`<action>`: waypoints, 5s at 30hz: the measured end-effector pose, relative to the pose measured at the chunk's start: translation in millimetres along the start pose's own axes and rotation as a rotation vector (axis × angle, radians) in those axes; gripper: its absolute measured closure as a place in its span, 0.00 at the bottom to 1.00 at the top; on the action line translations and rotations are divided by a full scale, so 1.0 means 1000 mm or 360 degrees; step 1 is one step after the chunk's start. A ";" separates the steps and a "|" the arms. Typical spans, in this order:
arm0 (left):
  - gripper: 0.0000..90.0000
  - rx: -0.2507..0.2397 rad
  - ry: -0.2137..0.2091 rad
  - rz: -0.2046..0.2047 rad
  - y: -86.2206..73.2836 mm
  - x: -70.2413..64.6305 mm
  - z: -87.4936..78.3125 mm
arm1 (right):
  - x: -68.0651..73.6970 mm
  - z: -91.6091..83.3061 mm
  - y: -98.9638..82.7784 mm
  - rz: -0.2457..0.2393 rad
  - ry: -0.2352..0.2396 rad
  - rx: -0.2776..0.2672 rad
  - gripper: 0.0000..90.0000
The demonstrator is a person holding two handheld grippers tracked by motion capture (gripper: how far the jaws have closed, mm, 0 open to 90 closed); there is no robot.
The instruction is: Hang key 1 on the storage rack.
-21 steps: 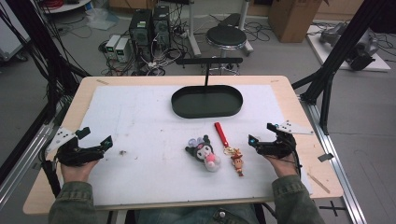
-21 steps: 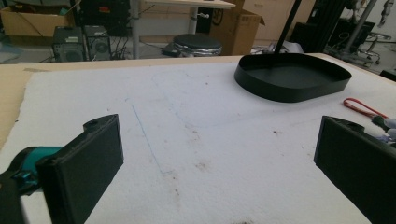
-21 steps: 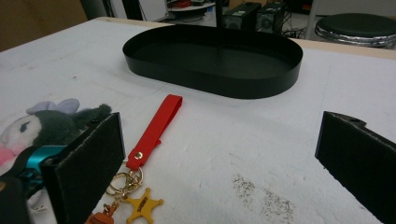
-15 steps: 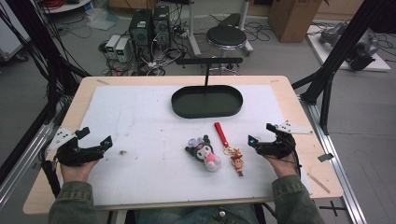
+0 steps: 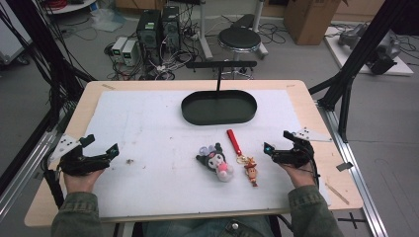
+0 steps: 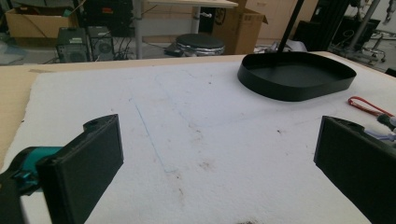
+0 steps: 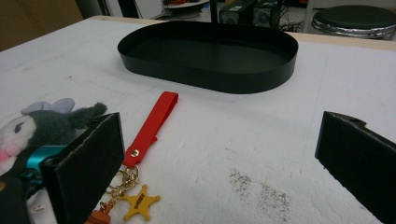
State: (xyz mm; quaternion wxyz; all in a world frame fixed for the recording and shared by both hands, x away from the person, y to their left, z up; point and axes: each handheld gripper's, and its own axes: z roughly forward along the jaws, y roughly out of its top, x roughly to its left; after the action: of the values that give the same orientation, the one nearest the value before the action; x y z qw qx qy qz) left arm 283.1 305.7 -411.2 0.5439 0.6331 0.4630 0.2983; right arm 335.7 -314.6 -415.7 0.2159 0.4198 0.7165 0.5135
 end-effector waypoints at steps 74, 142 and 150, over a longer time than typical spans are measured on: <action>0.02 0.0036 0.0035 0.0040 0.000 -0.001 0.003 | 0.056 0.137 0.047 -0.0186 0.0079 0.1057 0.34; 0.02 0.0043 -0.0007 0.0020 -0.002 -0.006 0.002 | 0.042 0.089 0.181 0.0241 0.0409 0.0460 0.96; 0.02 0.0042 -0.0019 0.0001 -0.003 -0.005 0.003 | 0.040 0.106 0.201 0.0239 0.0490 0.0370 0.96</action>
State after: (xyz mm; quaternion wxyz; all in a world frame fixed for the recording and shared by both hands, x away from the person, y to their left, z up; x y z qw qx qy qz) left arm 282.8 300.1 -413.8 0.5383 0.6421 0.4634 0.2885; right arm 468.3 -198.3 -266.5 0.0149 0.4107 0.7622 0.5002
